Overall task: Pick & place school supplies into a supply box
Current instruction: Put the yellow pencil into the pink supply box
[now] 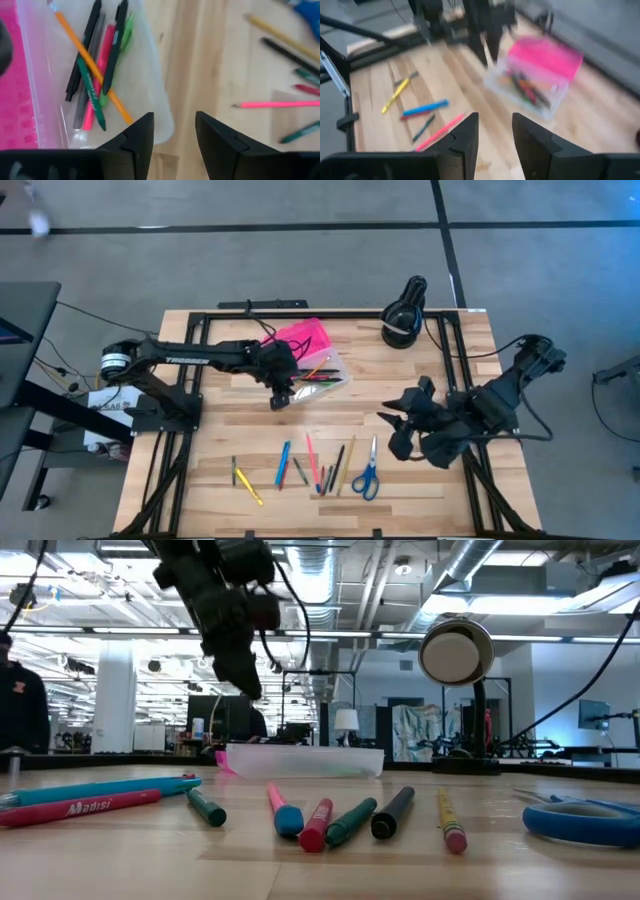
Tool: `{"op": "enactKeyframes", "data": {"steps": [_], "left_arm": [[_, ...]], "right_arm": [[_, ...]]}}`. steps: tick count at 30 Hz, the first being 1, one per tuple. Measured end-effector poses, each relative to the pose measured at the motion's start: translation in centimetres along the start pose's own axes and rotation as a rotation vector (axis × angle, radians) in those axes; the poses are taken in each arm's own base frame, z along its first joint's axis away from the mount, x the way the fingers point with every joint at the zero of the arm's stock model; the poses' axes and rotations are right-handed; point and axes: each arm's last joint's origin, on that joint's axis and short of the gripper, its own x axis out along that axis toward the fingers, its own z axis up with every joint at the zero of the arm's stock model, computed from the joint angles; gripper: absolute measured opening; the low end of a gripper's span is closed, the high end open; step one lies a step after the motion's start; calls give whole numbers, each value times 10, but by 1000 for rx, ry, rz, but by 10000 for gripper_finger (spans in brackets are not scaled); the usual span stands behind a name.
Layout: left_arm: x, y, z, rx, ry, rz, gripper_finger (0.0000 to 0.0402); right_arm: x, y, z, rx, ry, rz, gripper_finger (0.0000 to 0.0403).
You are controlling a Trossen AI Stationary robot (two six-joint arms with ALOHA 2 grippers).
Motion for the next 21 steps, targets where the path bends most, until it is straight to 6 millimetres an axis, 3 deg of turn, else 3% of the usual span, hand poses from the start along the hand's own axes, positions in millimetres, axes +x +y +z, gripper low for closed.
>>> {"op": "enactKeyframes", "data": {"steps": [7, 12, 16, 21], "left_arm": [[-41, -26, 3, 37, -151, -14, 137], [-68, -39, 2, 74, -254, 35, 137], [-82, -43, -1, 76, -305, 68, 137], [-90, -46, -2, 66, -332, 74, 137]], "right_arm": [[23, 13, -11, 97, 103, -48, 111], [51, 27, -24, 48, 246, -69, 111], [74, 33, -32, 65, 382, -84, 111], [98, 32, -38, 244, 511, -166, 111]]}}
